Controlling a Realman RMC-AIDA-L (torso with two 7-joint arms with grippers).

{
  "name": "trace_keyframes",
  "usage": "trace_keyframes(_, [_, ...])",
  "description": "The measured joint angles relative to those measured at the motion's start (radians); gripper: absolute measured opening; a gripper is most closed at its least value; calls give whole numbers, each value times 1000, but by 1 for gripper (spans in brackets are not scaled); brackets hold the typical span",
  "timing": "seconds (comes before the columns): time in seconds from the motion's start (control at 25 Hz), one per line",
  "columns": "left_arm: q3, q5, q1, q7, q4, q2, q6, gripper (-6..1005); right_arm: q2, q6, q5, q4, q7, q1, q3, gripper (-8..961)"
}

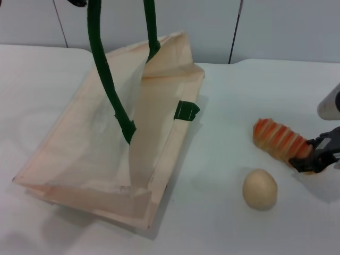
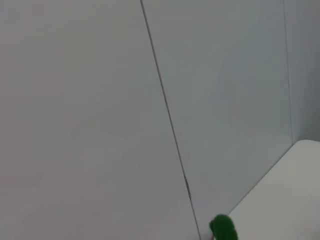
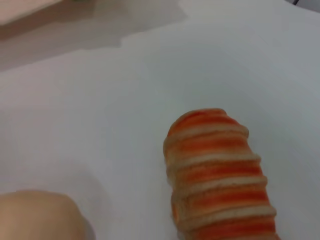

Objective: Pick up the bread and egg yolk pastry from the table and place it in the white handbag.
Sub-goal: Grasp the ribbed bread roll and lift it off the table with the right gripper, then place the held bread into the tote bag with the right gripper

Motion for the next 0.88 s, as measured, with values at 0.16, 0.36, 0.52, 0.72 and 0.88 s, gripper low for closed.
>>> trace_keyframes(0.16, [0,0,0,1,0,0,0,122,0,-23,0,-9,5,5,3,645])
trace_keyframes(0.36, [0,1,0,2,0,0,0,122,1,-31,1,-57,28,3,-7,573])
trace_keyframes(0.52, [0,-3,0,7,0,0,0,122,2,-43,1,-130,51,-8,-27,548])
trace_keyframes(0.72, [-1,-6,0,12,0,-2,2,122,3,-48,3,-243,103,-22,-110,525])
trace_keyframes(0.88, [-9,-10,0,17,0,-2,4,122,3,-53,4,-295,124,-23,-158,507])
